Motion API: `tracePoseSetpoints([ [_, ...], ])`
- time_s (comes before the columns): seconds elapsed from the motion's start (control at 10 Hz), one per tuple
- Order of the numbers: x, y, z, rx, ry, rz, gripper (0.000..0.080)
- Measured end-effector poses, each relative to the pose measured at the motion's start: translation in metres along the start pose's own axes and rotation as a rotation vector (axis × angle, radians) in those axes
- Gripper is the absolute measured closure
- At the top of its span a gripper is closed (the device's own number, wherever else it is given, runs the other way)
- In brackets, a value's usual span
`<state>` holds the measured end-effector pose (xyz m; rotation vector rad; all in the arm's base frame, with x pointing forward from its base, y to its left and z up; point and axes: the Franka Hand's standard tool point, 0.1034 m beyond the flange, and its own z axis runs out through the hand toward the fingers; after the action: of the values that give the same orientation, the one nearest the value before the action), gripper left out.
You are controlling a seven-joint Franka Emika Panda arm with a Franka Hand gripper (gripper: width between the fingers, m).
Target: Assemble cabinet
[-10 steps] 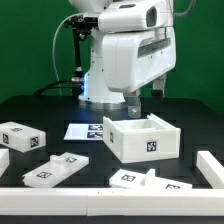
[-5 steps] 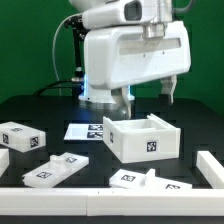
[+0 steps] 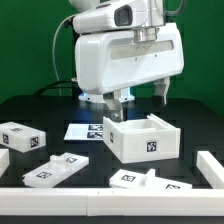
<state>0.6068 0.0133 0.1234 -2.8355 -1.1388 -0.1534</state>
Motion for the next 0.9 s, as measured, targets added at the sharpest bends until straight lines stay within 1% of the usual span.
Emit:
tracePoseSetpoints([
  [0.1,0.0,0.0,0.001,0.001,0.0,0.034,0.0002],
  [0.2,0.006,-0.001,0.004,-0.021,0.009,0.137,0.0002],
  [0.3,0.013,-0.004,0.015,-0.028,0.025,0.279,0.0002],
  [0.4,0.016,-0.002,0.025,-0.038,0.056,0.452,0.0002],
  [0.5,0.013,0.001,0.029,-0.031,0.059,0.517,0.0002],
  [0.7,0.015,-0.002,0.029,-0.027,0.063,0.637,0.0002],
  [0.9,0.016,-0.004,0.032,-0.013,0.061,0.81,0.0002],
])
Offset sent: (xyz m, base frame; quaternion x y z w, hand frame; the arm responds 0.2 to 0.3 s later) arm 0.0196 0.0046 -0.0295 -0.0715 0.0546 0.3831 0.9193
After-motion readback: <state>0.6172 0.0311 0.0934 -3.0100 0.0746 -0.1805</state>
